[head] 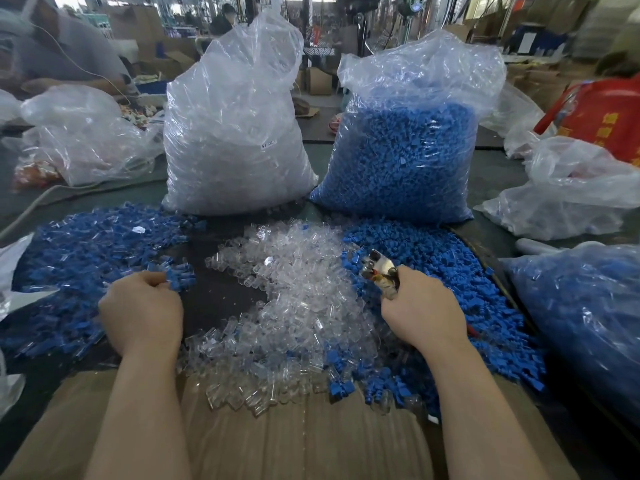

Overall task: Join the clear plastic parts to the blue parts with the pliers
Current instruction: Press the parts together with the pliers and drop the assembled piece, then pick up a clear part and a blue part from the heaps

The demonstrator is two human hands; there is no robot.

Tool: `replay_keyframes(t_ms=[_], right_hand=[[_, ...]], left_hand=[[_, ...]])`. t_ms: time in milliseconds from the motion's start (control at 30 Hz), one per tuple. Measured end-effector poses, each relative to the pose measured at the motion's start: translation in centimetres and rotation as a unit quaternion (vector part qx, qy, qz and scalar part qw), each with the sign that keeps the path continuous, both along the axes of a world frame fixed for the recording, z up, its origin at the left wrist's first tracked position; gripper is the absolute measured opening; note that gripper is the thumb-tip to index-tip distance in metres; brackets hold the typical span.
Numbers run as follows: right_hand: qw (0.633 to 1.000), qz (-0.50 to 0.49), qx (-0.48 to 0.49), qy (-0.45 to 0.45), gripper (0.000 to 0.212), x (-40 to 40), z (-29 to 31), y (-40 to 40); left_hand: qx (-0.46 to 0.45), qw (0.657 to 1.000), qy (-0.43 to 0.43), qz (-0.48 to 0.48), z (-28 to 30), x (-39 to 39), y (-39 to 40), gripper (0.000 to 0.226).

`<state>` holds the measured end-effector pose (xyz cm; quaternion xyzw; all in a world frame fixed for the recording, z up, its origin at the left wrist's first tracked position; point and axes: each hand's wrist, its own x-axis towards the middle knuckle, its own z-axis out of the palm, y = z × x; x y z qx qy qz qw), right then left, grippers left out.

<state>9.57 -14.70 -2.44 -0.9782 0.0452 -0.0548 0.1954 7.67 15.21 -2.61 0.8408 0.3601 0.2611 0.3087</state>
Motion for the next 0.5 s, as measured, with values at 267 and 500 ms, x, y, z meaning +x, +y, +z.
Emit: replay_keyframes(t_ms=[267, 500], right_hand=[[0.998, -0.024, -0.038, 0.053, 0.022, -0.2, 0.2, 0.2], [0.995, -0.039, -0.065, 0.061, 0.027, -0.1, 0.1, 0.4]], left_hand=[[-0.016, 0.966, 0.185, -0.182, 2.7, 0.7, -2.1, 0.018], [0.01, 0.852, 0.431, -0.296, 3.5, 0.4, -2.8, 0.056]])
